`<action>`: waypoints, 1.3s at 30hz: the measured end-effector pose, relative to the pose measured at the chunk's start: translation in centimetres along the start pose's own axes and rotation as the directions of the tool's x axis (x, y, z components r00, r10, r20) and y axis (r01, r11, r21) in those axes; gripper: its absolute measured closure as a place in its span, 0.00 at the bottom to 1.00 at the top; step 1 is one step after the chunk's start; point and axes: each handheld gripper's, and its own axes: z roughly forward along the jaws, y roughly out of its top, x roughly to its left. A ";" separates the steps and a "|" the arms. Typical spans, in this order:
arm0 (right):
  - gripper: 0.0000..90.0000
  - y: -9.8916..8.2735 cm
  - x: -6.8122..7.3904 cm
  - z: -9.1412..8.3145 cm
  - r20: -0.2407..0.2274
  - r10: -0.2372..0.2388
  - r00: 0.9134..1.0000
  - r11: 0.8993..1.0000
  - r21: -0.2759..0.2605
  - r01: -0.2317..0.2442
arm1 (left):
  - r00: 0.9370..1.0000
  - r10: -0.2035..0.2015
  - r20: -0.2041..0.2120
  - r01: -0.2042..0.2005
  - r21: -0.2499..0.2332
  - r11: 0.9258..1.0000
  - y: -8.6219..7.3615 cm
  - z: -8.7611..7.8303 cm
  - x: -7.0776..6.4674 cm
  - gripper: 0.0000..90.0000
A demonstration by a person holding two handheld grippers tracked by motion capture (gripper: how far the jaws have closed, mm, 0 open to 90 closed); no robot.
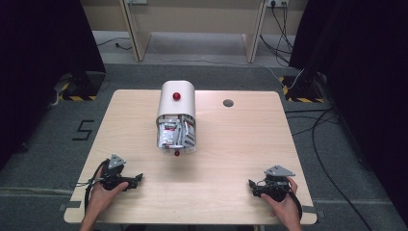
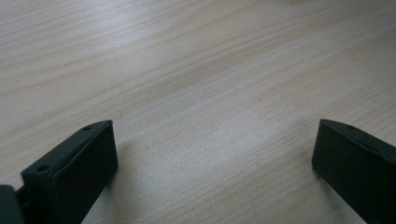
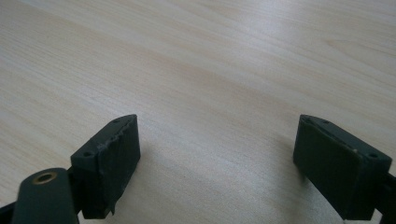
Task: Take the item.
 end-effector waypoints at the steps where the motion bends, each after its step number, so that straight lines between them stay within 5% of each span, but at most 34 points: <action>1: 0.17 0.0 0.0 0.0 -0.001 0.000 1.000 1.000 0.000 0.000 | 1.000 0.000 0.000 0.000 0.000 1.000 0.0 0.0 0.0 0.00; 20: 0.21 0.0 0.1 -0.1 -0.008 -0.012 1.000 1.000 -0.006 0.012 | 1.000 0.000 0.001 0.000 0.000 1.000 0.0 0.0 0.0 0.00; 39: 0.23 1.8 1.5 -0.9 -0.014 -0.040 0.999 0.995 -0.096 0.038 | 1.000 0.003 0.004 -0.003 -0.001 1.000 0.0 0.0 0.0 0.00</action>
